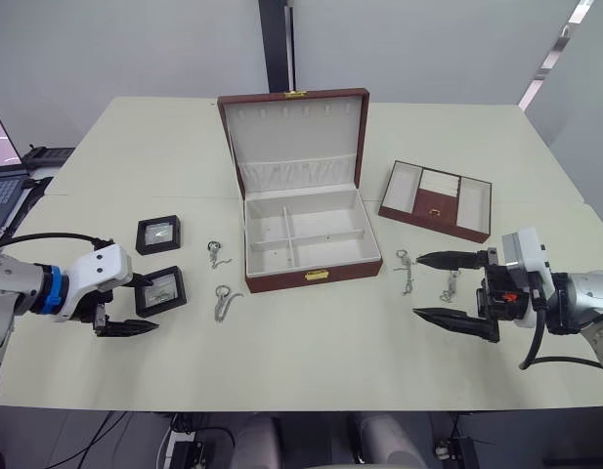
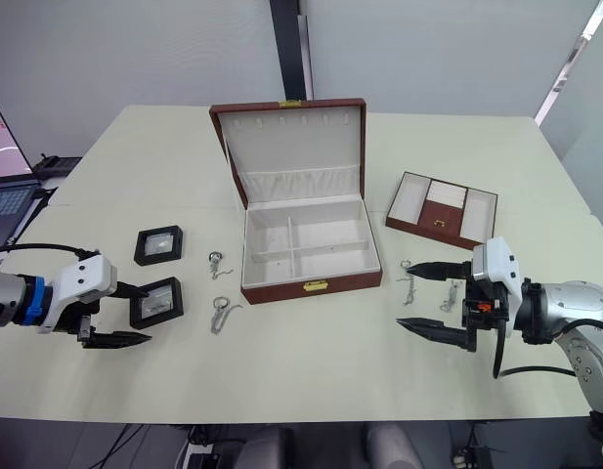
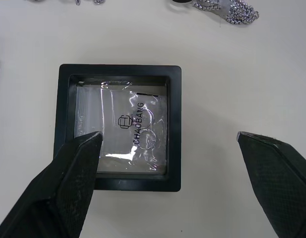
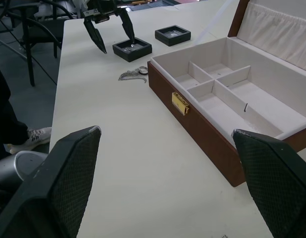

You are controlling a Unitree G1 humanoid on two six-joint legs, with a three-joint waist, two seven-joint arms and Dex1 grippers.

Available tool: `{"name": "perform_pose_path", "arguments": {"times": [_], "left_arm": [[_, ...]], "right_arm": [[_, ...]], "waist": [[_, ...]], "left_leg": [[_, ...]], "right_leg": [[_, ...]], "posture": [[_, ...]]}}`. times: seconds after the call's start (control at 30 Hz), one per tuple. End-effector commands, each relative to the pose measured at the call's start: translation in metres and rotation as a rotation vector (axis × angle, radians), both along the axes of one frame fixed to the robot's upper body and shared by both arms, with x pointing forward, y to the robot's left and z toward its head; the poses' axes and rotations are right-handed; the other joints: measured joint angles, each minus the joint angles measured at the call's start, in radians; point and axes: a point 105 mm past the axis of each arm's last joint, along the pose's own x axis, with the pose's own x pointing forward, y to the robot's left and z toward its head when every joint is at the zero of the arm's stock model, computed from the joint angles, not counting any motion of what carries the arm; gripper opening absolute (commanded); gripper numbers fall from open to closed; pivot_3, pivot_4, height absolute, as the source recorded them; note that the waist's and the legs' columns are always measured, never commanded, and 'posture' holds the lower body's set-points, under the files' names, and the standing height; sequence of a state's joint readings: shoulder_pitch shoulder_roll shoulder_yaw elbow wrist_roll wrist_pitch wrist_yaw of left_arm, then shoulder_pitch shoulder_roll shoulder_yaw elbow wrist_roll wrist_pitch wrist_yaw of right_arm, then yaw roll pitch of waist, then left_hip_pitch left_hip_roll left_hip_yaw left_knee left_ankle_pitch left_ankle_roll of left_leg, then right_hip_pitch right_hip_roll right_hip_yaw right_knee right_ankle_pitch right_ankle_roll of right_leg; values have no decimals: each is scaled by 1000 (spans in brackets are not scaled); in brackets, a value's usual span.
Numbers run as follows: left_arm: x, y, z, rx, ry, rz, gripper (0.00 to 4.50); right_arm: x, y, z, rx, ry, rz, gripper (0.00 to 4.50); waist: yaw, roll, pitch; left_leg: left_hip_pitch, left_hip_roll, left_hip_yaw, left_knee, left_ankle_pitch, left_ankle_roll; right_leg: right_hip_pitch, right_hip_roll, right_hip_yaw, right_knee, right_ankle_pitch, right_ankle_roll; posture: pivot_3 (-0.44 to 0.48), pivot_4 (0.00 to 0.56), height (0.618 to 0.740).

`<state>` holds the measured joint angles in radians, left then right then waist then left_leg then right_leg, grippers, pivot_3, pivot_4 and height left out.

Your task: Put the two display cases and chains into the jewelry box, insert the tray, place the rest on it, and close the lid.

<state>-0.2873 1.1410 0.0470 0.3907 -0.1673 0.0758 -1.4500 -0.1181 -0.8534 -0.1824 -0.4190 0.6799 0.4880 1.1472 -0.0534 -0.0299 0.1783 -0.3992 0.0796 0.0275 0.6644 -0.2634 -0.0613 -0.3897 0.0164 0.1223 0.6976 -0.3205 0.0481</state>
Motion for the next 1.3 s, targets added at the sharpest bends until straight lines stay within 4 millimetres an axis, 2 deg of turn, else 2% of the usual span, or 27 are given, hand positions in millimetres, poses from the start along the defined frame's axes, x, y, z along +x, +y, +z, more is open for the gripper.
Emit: {"name": "perform_pose_path", "arguments": {"times": [0.03, 0.17, 0.37, 0.47, 0.57, 0.7, 0.8, 0.87, 0.9, 0.93, 1.1, 1.3], "left_arm": [[14, 1, 29, -65, -137, 54, 4500], [27, -15, 48, -205, -218, 117, 4500], [45, -28, 49, -297, -300, 230, 4500], [51, -34, 40, -310, -319, 264, 3873], [58, -43, 31, -329, -330, 289, 2909], [68, -75, 14, -362, -321, 264, 1556], [77, -98, 6, -382, -320, 251, 509], [80, -109, 1, -391, -314, 242, 0], [81, -113, 0, -392, -311, 236, 0], [82, -117, -2, -394, -310, 230, 0], [84, -128, -4, -400, -297, 193, 0], [85, -133, -5, -397, -294, 168, 0]], "right_arm": [[10, -10, 13, 37, -62, -77, 4480], [35, -15, 16, 94, -84, -207, 4480], [72, 4, 5, 52, -106, -277, 4480], [97, 4, -9, -19, -108, -358, 3869], [115, 7, -19, -33, -92, -397, 2797], [142, 17, -35, -104, -108, -443, 1657], [147, 26, -40, -123, -111, -429, 841], [147, 30, -42, -130, -109, -414, 379], [146, 33, -43, -129, -104, -402, 87], [144, 35, -44, -131, -100, -388, 17], [130, 49, -44, -104, -80, -302, 17], [113, 57, -46, -90, -49, -245, 17]], "waist": [[0, 0, 0], [-1, 0, 0], [-6, 0, 0], [-4, 0, 0], [-2, 0, 0], [0, 0, 0], [1, 0, 0], [1, 0, 0], [0, 0, 0], [0, 0, 0], [-1, 0, 0], [0, 0, 0]], "left_leg": [[0, 0, 0, 0, 0, 0], [0, 0, 0, 1, 0, 0], [0, 0, -1, 1, 0, 0], [0, 0, -1, 1, 0, 0], [-1, 0, 0, 1, 0, 0], [0, 0, 0, 2, 0, 0], [-1, 0, 0, 2, 0, 0], [-1, 0, -1, 2, 0, 0], [-1, 0, 0, 2, 0, 0], [-1, 0, 0, 2, 0, 0], [-1, 0, 0, 2, 0, 0], [-1, 0, -1, 2, 0, 0]], "right_leg": [[0, 0, 0, 0, 0, 0], [0, 0, 0, 0, 0, 0], [0, 1, 0, 1, 0, 0], [-1, 1, 0, 1, 0, 0], [-1, 0, 0, 0, 0, 0], [0, 0, 0, 1, 0, 0], [0, 0, 0, 1, 0, 0], [0, 0, 0, 1, 0, 0], [0, 0, 0, 1, 0, 0], [0, 0, 0, 1, 0, 0], [0, 0, 0, 1, 0, 0], [0, 0, 0, 1, 0, 0]], "posture": [[0, 150, 740], [0, 150, 740], [0, 150, 740], [0, 150, 740], [0, 150, 740], [0, 150, 740], [0, 150, 740], [0, 150, 740], [0, 150, 740], [0, 150, 740], [0, 150, 740], [0, 150, 740]]}}
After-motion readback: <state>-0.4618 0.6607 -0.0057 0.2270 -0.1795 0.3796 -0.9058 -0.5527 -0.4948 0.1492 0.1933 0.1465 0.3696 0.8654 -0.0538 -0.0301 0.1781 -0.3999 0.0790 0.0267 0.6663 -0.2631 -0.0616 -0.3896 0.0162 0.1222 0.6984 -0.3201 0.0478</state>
